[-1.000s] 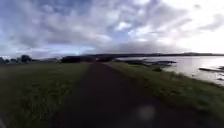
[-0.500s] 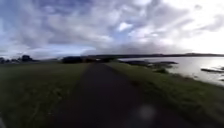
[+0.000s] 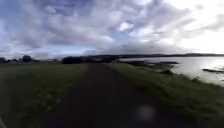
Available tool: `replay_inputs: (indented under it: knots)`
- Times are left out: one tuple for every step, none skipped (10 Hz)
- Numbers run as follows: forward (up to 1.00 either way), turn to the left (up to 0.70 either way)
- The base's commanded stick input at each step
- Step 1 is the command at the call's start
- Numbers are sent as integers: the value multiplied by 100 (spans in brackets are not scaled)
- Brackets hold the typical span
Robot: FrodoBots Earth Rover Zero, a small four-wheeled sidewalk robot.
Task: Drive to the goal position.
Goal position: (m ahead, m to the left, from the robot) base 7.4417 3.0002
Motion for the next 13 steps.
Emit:
replay_inputs:
  knots:
    - [70, 0]
    - [70, 0]
    - [70, 0]
    - [70, 17]
    - [70, 30]
    - [70, 10]
    - [70, 3]
    - [70, 0]
    - [70, 0]
    - [70, 0]
    - [70, 0]
    - [70, 0]
    - [70, 0]
